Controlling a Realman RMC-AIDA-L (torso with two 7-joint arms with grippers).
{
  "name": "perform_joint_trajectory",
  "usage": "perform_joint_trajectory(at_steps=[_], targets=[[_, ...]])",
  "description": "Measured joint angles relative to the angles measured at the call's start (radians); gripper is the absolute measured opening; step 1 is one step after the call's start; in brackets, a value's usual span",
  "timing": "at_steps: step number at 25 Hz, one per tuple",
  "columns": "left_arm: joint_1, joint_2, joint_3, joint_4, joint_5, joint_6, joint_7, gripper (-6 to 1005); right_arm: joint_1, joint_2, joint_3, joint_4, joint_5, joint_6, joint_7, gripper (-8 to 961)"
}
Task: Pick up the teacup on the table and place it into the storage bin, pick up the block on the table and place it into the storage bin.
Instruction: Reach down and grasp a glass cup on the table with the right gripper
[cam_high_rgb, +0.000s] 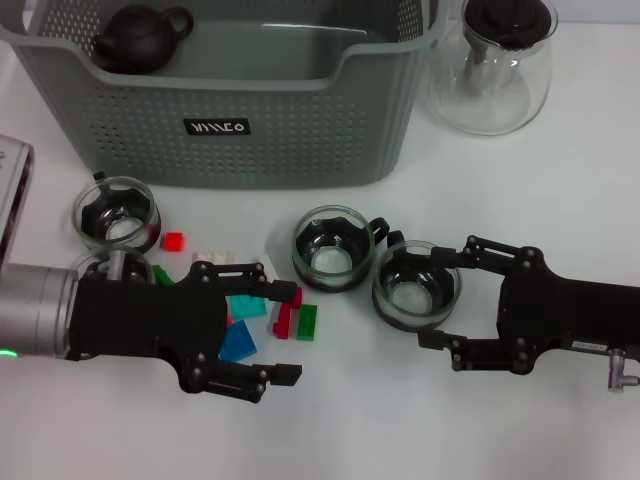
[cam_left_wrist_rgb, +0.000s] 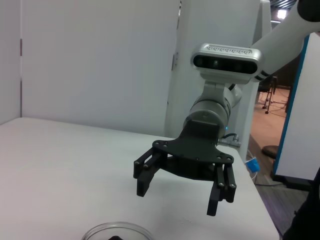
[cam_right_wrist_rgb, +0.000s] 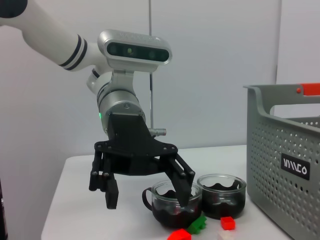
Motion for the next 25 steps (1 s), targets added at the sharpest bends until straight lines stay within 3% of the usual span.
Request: perform_joint_trajectory(at_steps=[19, 22, 24, 25], targets=[[0.002, 0.000, 0.005, -0.001, 0.000, 0.002, -0.006, 830, -0.004, -0.003, 0.005, 0.011, 0.001, 0.020, 0.005, 818], [0.018, 0.015, -0.027, 0.014, 0.000, 0.031, -0.053, 829, -0.004, -0.007, -0.006, -0.010, -0.004, -0.006, 0.060, 809], [0.043, 0.043, -0.131, 0.034, 0.000, 0.089, -0.094, 828, -0.006, -0.008, -0.016, -0.067, -0.017, -0.047, 0.144, 802], [0.043, 0.043, -0.131, 0.034, 0.000, 0.089, -0.094, 827, -0.006, -0.007, -0.022, -0.111, -0.026, -0.072, 0.195, 799]])
